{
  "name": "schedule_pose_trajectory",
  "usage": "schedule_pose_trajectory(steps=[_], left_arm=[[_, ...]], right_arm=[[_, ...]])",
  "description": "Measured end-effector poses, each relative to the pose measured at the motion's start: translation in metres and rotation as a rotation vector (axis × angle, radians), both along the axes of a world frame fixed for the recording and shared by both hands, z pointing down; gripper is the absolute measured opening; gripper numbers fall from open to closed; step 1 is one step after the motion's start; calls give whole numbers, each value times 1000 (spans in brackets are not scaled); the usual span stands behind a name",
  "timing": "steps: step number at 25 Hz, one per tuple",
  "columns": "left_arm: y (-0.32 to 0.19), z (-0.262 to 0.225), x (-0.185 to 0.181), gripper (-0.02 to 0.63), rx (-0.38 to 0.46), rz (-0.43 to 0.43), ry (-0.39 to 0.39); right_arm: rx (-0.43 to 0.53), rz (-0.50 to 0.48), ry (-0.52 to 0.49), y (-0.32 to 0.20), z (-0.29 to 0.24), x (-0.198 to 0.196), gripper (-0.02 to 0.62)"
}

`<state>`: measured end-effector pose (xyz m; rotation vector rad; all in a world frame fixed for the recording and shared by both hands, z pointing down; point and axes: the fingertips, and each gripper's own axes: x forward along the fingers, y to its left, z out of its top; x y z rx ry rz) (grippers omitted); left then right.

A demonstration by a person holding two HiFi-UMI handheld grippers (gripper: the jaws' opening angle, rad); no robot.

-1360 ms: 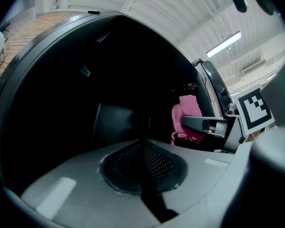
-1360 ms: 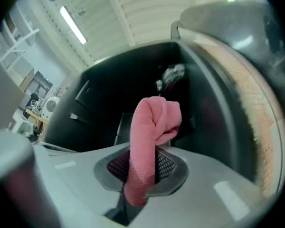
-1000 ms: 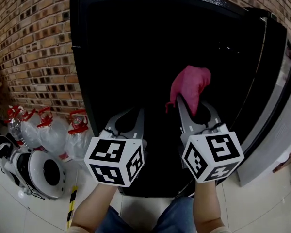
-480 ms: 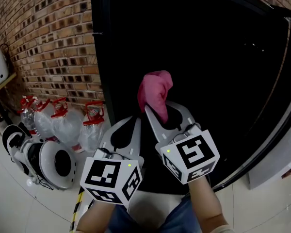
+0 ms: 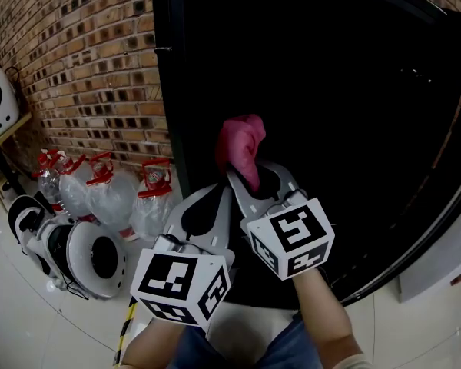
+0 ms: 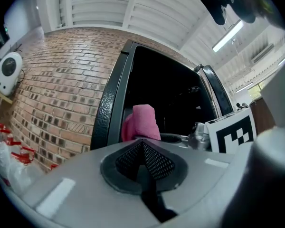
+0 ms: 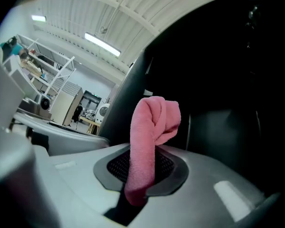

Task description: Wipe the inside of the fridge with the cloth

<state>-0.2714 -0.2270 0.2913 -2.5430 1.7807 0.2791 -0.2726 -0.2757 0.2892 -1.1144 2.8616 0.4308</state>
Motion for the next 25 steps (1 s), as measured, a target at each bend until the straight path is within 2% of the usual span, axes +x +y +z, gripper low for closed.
schedule_pose_trajectory(steps=[10,20,25], left_arm=[[-7,1,8,12,7,32,-18],[-13,5,29,12,5,64,-78],[-21,16,40,12,-9,93,-97]], right_arm=[[-18,119,-20,-90,-12,11,57],[-21,238,39,-170,-1,10,57],[-54,260,-10,-191,6,19,57]])
